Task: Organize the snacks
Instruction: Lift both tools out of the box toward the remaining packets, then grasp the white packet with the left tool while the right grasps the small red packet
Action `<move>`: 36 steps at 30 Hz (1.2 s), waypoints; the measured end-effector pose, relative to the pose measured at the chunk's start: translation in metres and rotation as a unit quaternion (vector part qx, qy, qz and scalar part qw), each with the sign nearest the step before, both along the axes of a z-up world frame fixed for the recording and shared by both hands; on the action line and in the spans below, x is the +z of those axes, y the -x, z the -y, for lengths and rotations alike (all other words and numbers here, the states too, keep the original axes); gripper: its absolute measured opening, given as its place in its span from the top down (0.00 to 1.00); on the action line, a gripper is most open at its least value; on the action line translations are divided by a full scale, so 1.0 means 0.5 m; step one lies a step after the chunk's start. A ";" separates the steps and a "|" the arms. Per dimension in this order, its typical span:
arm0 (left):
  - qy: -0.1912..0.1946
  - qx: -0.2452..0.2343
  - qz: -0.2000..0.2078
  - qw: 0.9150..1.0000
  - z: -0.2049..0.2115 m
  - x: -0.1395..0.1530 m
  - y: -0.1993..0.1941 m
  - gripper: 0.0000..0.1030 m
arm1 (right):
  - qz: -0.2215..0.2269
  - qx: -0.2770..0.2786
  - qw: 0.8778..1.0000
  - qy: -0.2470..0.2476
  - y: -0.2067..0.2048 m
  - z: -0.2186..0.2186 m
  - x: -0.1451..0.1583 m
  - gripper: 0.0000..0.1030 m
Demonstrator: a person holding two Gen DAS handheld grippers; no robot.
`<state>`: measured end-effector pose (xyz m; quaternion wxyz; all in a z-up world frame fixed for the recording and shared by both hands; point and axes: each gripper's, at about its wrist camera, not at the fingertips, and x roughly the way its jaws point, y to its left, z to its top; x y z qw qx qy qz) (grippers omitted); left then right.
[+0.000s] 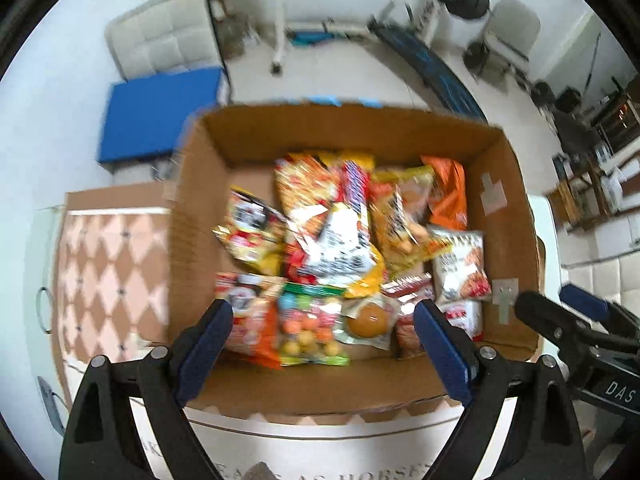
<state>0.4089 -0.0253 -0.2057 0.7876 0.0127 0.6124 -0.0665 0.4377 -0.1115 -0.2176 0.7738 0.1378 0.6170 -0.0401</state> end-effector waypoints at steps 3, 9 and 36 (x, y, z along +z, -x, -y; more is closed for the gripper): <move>-0.016 0.022 0.043 0.999 -0.047 0.037 0.042 0.10 | 0.015 -0.008 1.000 -0.003 0.041 -0.018 0.022 0.07; -0.040 0.077 0.078 0.993 -0.171 0.061 0.145 0.10 | 0.022 0.000 0.999 -0.033 0.126 -0.105 0.023 0.07; -0.105 0.035 0.012 0.994 -0.404 -0.192 0.173 0.10 | -0.039 -0.002 0.995 -0.088 0.083 -0.460 -0.329 0.12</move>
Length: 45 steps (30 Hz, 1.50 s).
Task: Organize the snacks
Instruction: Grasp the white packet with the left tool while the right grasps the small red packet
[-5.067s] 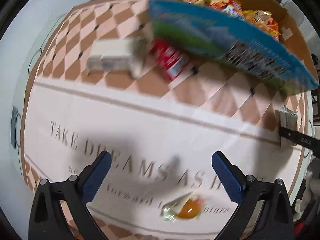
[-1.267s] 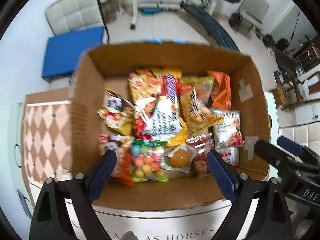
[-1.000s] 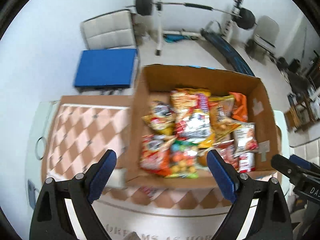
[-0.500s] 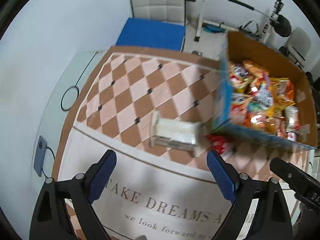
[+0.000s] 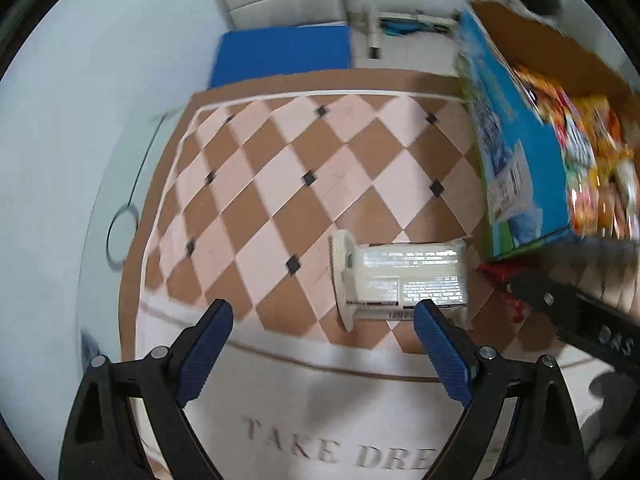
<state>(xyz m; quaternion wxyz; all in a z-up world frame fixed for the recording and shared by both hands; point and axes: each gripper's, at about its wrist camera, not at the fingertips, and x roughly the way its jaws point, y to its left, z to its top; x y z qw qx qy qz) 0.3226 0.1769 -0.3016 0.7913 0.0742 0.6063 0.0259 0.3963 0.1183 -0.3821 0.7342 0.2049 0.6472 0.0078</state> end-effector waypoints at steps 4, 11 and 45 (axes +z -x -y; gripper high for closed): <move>-0.040 -0.086 0.006 0.996 0.023 -0.020 -0.013 0.10 | -0.003 -0.005 1.000 0.017 -0.005 -0.021 -0.024 0.28; -0.039 -0.228 -0.027 0.972 0.072 -0.051 -0.021 0.10 | -0.008 0.011 1.000 0.015 0.012 -0.011 -0.013 0.50; 0.122 -0.060 -0.228 0.964 0.143 -0.122 0.148 0.24 | -0.089 0.070 0.991 0.077 0.288 0.165 0.026 0.50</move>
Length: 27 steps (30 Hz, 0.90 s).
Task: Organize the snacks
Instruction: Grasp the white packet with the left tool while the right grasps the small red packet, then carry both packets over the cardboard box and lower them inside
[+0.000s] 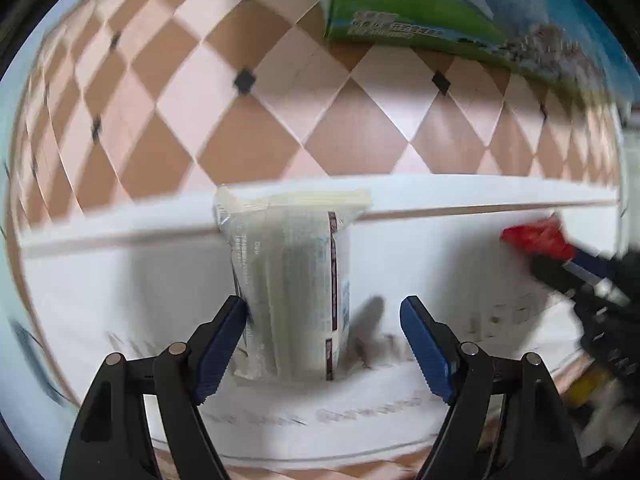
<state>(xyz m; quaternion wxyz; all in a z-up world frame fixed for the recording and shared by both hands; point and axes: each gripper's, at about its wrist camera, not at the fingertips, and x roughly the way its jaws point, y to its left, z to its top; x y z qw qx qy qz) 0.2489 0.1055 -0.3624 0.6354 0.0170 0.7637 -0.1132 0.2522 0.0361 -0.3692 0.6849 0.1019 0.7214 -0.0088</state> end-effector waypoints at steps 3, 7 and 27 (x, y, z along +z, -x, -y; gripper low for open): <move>0.015 0.037 -0.016 0.999 -0.008 -0.002 0.012 0.24 | -0.006 0.002 1.000 0.001 0.023 0.014 -0.001 0.50; 0.005 0.053 -0.015 0.998 -0.025 -0.020 0.042 0.24 | -0.023 0.020 1.000 0.007 0.037 0.021 -0.009 0.45; -0.053 0.050 0.015 0.997 0.045 -0.092 0.124 0.00 | 0.010 0.027 0.999 0.035 0.007 0.010 0.033 0.21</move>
